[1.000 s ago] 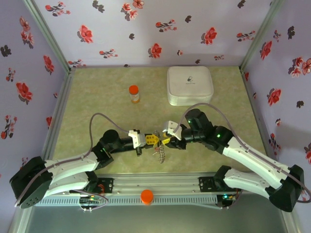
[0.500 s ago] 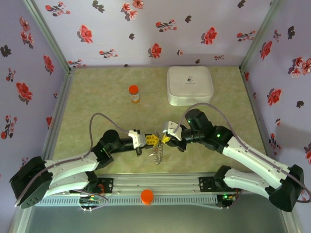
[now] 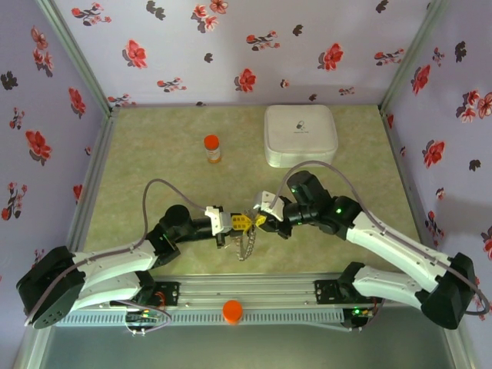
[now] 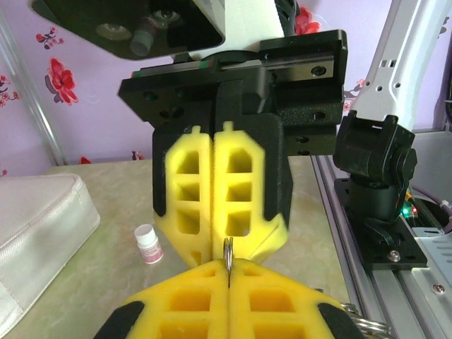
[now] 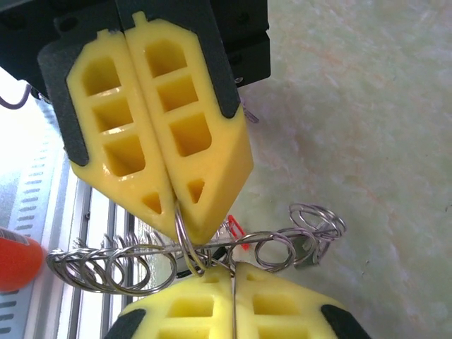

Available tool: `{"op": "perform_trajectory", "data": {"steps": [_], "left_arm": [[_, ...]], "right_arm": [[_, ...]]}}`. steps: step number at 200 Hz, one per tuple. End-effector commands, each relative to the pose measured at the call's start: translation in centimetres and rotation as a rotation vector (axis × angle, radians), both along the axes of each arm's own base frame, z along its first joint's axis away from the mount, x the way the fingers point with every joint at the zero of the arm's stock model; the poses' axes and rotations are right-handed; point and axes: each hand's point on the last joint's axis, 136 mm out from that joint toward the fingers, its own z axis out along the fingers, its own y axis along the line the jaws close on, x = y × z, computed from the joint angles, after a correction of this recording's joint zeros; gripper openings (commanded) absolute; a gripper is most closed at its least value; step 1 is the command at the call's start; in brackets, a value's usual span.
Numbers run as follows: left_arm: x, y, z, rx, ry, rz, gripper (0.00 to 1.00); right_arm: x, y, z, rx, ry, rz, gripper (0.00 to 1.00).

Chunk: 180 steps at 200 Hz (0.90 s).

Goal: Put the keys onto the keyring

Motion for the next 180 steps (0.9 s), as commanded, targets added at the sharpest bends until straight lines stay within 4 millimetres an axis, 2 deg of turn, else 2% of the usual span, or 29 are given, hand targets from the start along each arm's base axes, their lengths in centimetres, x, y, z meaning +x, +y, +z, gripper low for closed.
{"op": "perform_trajectory", "data": {"steps": [1, 37, 90, 157, 180], "left_arm": [[-0.5, -0.4, 3.2, -0.090, -0.056, -0.039, 0.00], [-0.3, -0.6, 3.0, -0.095, -0.050, -0.039, 0.00], [-0.3, -0.7, 3.3, -0.102, -0.052, -0.040, 0.00], [-0.3, -0.6, 3.2, -0.101, -0.051, -0.039, 0.00], [-0.3, -0.6, 3.2, -0.099, -0.054, -0.033, 0.00]], "right_arm": [[0.0, -0.8, 1.5, 0.042, -0.060, -0.025, 0.19], [-1.0, -0.8, 2.2, 0.085, -0.043, 0.005, 0.28], [-1.0, -0.2, 2.1, 0.096, -0.023, 0.025, 0.27], [-0.4, 0.5, 1.9, 0.087, -0.020, 0.030, 0.10], [-0.4, 0.6, 2.1, 0.084, -0.024, 0.036, 0.00]]}}
